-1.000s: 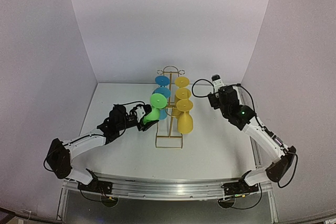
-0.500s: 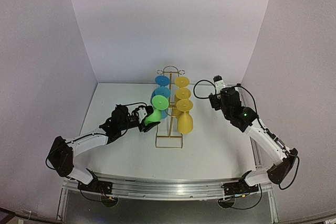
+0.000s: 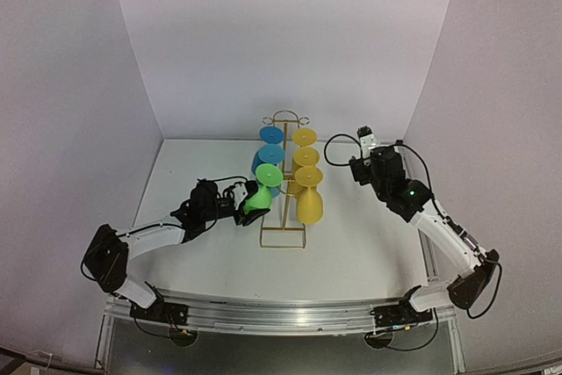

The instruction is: Place the wine glass upside down on the wine glass rack

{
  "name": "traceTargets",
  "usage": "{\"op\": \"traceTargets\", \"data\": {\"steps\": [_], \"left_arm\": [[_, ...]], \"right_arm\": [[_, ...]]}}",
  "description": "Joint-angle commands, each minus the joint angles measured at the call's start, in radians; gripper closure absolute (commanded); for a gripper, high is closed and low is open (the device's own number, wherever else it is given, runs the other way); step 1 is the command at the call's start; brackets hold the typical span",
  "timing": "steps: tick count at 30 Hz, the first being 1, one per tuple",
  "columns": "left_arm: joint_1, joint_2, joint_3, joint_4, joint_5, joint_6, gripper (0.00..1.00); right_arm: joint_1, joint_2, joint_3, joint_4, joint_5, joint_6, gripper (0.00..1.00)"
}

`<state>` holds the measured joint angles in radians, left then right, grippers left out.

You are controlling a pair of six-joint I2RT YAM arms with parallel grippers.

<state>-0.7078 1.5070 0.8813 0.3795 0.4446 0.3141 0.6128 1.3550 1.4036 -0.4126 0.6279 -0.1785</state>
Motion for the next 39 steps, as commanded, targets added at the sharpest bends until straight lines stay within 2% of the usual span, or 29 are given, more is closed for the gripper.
{"op": "traceTargets", "data": {"steps": [1, 5, 9, 13, 19, 24, 30, 34, 36, 39], "left_arm": [[-0.003, 0.008, -0.007, 0.062, 0.023, -0.030, 0.49], [-0.003, 0.017, -0.018, 0.066, 0.040, -0.029, 0.37], [-0.002, 0.015, -0.026, 0.056, 0.065, -0.027, 0.16], [-0.002, -0.003, -0.031, 0.037, 0.045, -0.024, 0.01], [-0.002, -0.057, -0.055, -0.015, 0.000, -0.031, 0.00], [-0.001, -0.167, -0.109, -0.093, -0.050, -0.033, 0.00], [-0.001, -0.365, -0.205, -0.234, -0.096, -0.018, 0.00], [0.004, -0.482, -0.248, -0.323, -0.251, -0.058, 0.00], [0.044, -0.527, -0.256, -0.358, -0.295, -0.103, 0.00], [0.182, -0.571, -0.258, -0.407, -0.303, -0.238, 0.00]], "right_arm": [[-0.004, -0.036, -0.008, 0.012, -0.010, 0.002, 0.22], [-0.004, -0.034, -0.005, 0.012, -0.015, 0.002, 0.22], [-0.004, -0.037, -0.002, 0.013, -0.017, 0.002, 0.21], [-0.004, -0.039, 0.000, 0.013, -0.021, 0.001, 0.21], [-0.004, -0.039, 0.001, 0.013, -0.026, 0.002, 0.20], [-0.009, -0.036, -0.028, 0.007, 0.001, 0.024, 0.17], [-0.115, -0.031, -0.091, -0.071, -0.045, 0.185, 0.16], [-0.198, -0.034, -0.164, -0.102, -0.120, 0.297, 0.16], [-0.250, -0.048, -0.212, -0.104, -0.179, 0.360, 0.15], [-0.313, -0.089, -0.304, -0.095, -0.233, 0.423, 0.14]]}}
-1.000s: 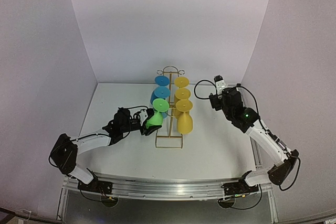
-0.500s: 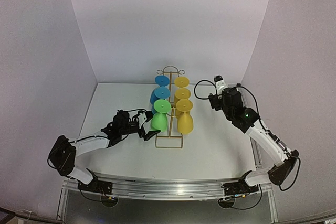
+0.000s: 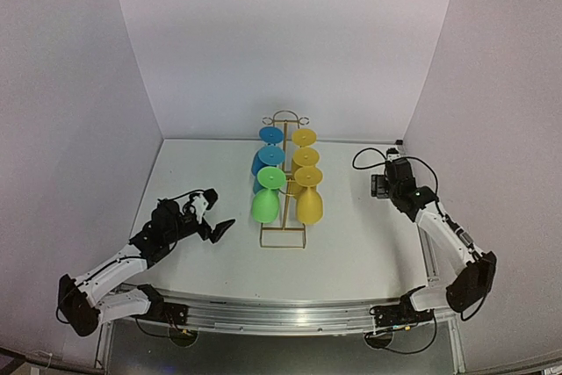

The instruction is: Place the wine glass upside down on the wine glass rack

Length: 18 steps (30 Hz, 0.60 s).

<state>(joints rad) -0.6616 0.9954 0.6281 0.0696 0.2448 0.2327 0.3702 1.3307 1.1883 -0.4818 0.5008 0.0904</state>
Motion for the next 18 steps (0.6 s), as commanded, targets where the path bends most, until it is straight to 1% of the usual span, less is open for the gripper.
{"op": "traceTargets", "data": {"steps": [1, 4, 6, 10, 14, 16, 18], "left_arm": [[0.183, -0.072, -0.011, -0.098, -0.115, -0.198, 0.00], [0.319, -0.111, -0.045, -0.078, -0.144, -0.305, 0.00], [0.401, -0.130, -0.075, -0.068, -0.142, -0.367, 0.00], [0.553, -0.170, -0.168, -0.001, -0.131, -0.438, 0.00], [0.655, -0.218, -0.261, 0.022, -0.109, -0.417, 0.00], [0.694, -0.248, -0.273, -0.018, -0.092, -0.387, 0.00], [0.721, -0.268, -0.257, -0.093, -0.089, -0.369, 0.00]], "right_arm": [[-0.083, -0.084, -0.121, -0.020, -0.111, 0.162, 0.13], [-0.096, -0.171, -0.249, 0.057, -0.133, 0.146, 0.11], [-0.098, -0.252, -0.370, 0.136, -0.151, 0.132, 0.11], [-0.098, -0.437, -0.564, 0.251, -0.129, 0.147, 0.11], [-0.098, -0.537, -0.676, 0.272, -0.123, 0.144, 0.11], [-0.097, -0.570, -0.707, 0.274, -0.125, 0.144, 0.11], [-0.098, -0.600, -0.733, 0.274, -0.118, 0.157, 0.11]]}}
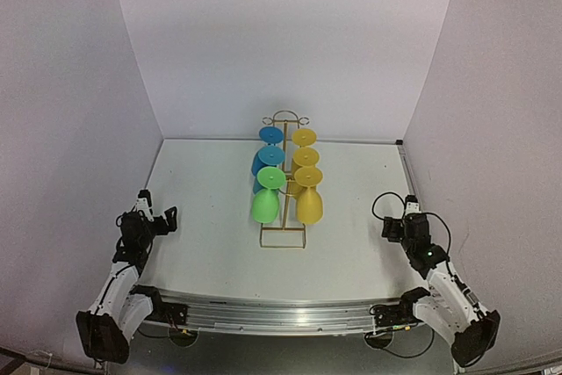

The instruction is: Place the wine glass upside down on the wine glass rack

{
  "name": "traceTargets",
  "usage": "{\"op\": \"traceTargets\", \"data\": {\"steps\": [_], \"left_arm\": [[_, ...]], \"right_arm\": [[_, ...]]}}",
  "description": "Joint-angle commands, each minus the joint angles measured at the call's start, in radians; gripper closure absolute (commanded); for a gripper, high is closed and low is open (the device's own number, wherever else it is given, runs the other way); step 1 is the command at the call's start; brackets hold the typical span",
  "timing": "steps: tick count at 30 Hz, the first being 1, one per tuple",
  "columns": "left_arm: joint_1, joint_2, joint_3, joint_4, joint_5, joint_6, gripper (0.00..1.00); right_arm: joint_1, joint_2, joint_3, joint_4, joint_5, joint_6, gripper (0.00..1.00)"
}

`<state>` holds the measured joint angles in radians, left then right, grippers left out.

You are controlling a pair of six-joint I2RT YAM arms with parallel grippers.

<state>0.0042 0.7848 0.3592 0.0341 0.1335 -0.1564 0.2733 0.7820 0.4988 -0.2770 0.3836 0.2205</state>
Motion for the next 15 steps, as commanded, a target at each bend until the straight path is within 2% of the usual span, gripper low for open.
{"op": "traceTargets", "data": {"steps": [1, 6, 15], "left_arm": [[0.067, -0.064, 0.023, -0.098, 0.015, 0.026, 0.00], [0.086, -0.094, 0.040, -0.196, -0.059, 0.026, 0.00], [0.085, -0.109, 0.034, -0.193, -0.054, -0.014, 0.00]], "right_arm": [[-0.001, -0.064, -0.052, 0.069, 0.004, 0.035, 0.12], [-0.001, -0.081, -0.080, 0.071, 0.007, 0.062, 0.12], [-0.001, -0.068, -0.087, 0.078, -0.027, 0.056, 0.12]]}}
